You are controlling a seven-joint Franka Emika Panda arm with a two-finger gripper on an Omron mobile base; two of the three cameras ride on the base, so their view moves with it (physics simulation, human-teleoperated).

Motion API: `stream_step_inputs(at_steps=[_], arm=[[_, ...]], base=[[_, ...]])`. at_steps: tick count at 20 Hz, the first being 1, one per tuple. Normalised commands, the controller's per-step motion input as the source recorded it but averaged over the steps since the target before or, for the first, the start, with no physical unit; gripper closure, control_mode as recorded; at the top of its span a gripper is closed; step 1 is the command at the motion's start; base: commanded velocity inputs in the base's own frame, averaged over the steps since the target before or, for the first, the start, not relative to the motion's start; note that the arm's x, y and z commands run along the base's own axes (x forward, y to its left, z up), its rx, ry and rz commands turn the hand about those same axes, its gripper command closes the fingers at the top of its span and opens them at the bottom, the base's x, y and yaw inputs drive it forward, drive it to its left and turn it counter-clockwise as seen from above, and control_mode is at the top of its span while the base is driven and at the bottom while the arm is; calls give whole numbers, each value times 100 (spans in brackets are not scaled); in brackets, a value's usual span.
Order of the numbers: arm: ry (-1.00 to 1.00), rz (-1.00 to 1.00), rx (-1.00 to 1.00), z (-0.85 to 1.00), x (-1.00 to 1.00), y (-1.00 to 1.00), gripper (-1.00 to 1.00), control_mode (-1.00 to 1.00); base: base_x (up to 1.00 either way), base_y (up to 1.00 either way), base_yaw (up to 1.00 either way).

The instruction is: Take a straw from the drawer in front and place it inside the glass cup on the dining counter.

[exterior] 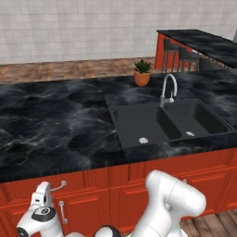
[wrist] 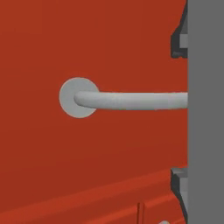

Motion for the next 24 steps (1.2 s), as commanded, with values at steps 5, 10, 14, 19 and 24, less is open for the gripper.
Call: stream_step_inputs(at_steps=[5,10,14,19,24], arm=[[-6,3,-4,-33,12,14,-100,-100],[-7,3,-4,-38,12,14,-100,-100],[-10,2,-6,-38,10,11,-100,-100],[-11,1,-6,-31,4,3,100,-100],[-15,0,-6,-24,-1,5,100,-100]], base=[[0,0,0],[0,0,0],[0,0,0],[0,0,0],[0,0,0]])
